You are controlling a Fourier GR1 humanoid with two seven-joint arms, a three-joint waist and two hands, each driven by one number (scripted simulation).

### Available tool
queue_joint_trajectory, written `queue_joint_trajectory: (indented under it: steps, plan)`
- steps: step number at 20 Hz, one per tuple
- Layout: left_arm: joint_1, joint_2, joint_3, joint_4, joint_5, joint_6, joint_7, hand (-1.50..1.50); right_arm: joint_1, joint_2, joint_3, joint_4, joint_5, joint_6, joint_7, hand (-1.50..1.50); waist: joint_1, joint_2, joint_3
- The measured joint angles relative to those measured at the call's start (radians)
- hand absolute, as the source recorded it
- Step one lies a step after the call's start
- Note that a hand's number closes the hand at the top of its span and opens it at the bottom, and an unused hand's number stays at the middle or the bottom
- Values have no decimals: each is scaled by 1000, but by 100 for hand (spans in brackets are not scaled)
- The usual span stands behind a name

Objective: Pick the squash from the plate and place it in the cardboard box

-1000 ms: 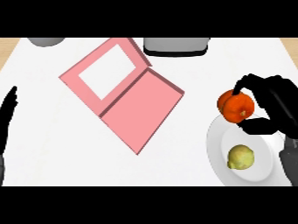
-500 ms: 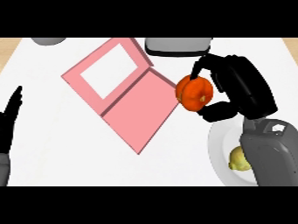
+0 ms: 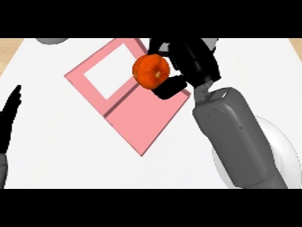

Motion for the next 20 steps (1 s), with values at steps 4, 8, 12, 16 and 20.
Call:
queue_joint_trajectory:
  steps: [4, 8, 12, 16, 20]
  plan:
    - [-16, -12, -9, 0, -10, 7, 8, 0, -117, 8, 30, 206, -60, -106, -4, 150, 8, 3, 0]
    - [-15, -17, -16, -1, -16, 7, -4, 0, -215, 12, 85, 416, -129, -224, -22, 150, 22, 6, 0]
    - [-38, -25, -25, -3, -23, 11, 6, 0, -286, 13, 115, 610, -155, -328, -48, 150, 35, 11, 0]
    - [-48, -35, -38, -4, -28, 7, 9, 0, -326, 13, 125, 742, -255, -371, -46, -150, 52, 15, 0]
    - [-66, -30, -38, 2, -24, -6, 11, 0, -348, 14, 139, 840, -353, -398, -82, -150, 67, 20, 0]
